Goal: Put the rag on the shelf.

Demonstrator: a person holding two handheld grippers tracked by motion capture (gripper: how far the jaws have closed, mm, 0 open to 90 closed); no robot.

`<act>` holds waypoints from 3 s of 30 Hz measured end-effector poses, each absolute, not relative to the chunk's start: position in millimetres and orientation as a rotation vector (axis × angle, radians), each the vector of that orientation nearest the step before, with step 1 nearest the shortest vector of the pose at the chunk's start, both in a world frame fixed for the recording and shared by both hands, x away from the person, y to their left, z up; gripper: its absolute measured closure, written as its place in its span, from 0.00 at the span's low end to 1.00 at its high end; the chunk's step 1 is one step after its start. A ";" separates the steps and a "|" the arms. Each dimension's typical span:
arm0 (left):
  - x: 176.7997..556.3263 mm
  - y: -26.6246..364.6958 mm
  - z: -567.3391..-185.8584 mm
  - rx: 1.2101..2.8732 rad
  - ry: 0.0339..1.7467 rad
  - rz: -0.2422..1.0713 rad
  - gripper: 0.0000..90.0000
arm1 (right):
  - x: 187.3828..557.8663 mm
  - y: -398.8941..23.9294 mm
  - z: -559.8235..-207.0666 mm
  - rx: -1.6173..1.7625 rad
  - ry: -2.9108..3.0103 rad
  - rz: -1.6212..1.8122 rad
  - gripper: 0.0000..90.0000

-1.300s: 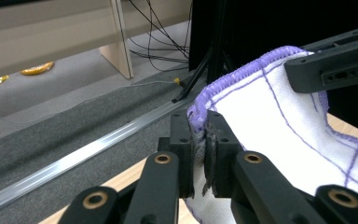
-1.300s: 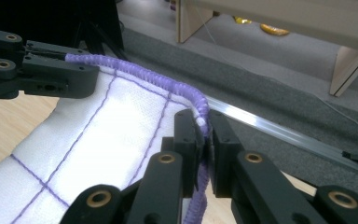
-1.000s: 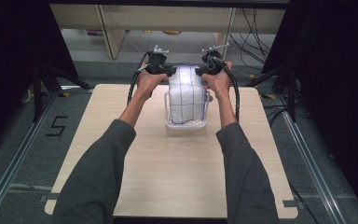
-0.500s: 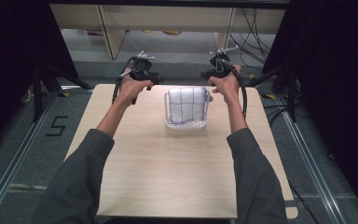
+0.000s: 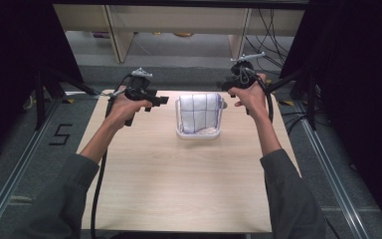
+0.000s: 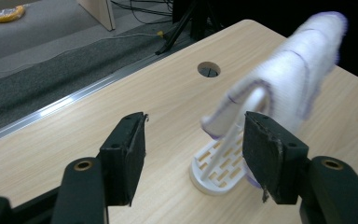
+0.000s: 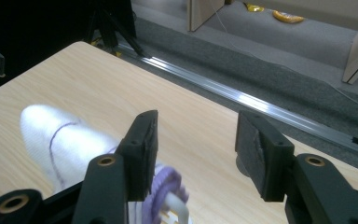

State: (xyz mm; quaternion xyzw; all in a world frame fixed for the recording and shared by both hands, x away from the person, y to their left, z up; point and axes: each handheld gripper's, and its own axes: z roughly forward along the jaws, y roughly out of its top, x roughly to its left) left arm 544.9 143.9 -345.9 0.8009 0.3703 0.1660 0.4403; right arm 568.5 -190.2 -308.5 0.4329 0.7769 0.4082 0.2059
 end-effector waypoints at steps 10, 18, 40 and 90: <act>521.1 151.9 -354.6 1.960 0.915 0.365 0.38 | 544.2 -203.8 -308.7 1.203 2.145 1.218 0.50; 495.5 152.6 -364.8 1.942 0.893 0.319 0.35 | 523.5 -210.6 -317.1 1.195 2.155 1.255 0.49; 468.8 147.0 -370.7 1.943 0.855 0.320 0.28 | 493.9 -213.4 -330.9 1.210 2.174 1.297 0.41; 401.3 152.1 -405.9 1.952 0.777 0.273 0.24 | 431.4 -204.3 -379.6 1.117 2.274 1.349 0.37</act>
